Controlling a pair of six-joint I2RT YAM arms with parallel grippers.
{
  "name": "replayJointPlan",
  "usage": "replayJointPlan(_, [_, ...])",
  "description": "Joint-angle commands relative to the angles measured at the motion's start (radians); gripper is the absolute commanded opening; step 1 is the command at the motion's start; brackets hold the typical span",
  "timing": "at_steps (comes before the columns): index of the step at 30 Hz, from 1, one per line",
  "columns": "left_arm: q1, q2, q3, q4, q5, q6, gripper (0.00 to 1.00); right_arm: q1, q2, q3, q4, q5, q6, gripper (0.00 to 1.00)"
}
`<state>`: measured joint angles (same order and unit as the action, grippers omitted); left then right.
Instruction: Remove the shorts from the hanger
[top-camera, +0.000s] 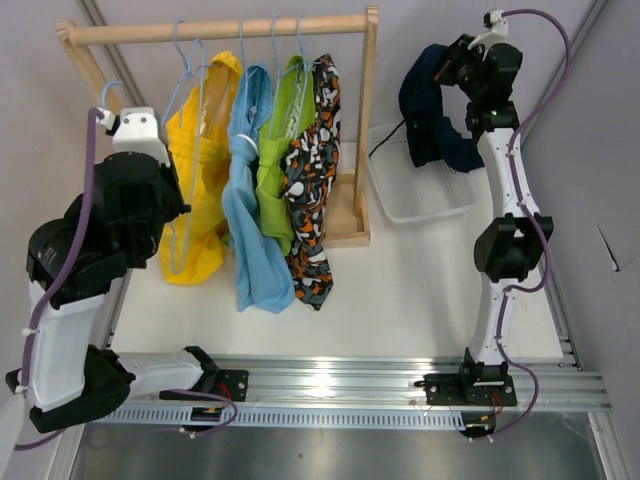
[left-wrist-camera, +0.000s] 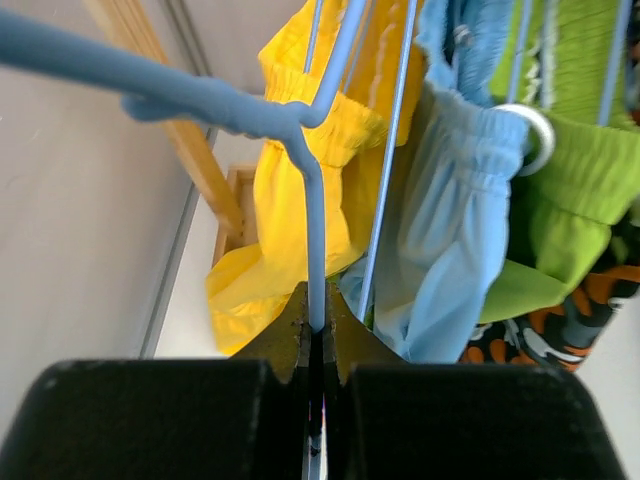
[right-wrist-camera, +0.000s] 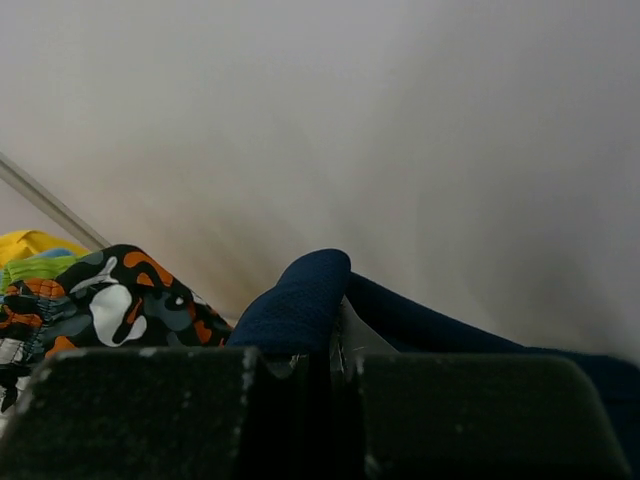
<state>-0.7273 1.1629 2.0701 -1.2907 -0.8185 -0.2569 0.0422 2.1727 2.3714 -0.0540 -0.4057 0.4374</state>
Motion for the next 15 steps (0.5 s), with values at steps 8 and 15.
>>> replayJointPlan(8, [0.057, -0.080, -0.048, 0.116, -0.008, 0.059, 0.00, 0.008, -0.175, 0.223, 0.315, 0.002, -0.083, 0.00])
replayJointPlan(15, [0.060, -0.077, -0.050, 0.108, -0.028, 0.065, 0.00, 0.027, -0.191, 0.209, 0.373, 0.008, -0.030, 0.00])
